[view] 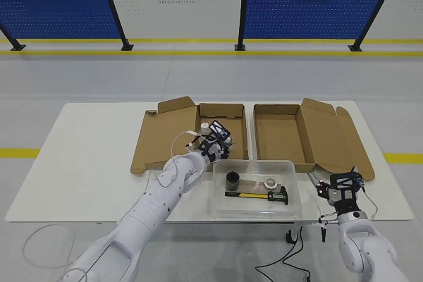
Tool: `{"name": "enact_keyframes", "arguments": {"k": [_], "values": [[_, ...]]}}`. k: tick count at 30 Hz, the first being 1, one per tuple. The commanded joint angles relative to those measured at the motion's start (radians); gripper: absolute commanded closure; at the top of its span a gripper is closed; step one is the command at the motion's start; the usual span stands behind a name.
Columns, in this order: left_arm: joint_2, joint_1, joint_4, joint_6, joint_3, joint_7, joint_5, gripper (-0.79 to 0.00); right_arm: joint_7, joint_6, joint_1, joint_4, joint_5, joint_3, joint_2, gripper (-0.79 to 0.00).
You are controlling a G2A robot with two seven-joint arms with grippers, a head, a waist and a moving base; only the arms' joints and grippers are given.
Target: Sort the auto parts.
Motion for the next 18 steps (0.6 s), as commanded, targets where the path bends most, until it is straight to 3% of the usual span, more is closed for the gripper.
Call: {"name": "enact_keyframes", "arguments": {"k": [1,18], "values": [[0.005,0.007,-0.006,-0.007,-0.018,-0.003,-0.013,0.000,0.000,0.000,0.000,0.000,0.000,0.000,0.000,-0.785],[0.039,0.062,-0.089,-0.062,-0.092,-0.095,0.011,0.000,0.000,0.000,0.000,0.000,0.000,0.000,0.000,-0.785]]}}
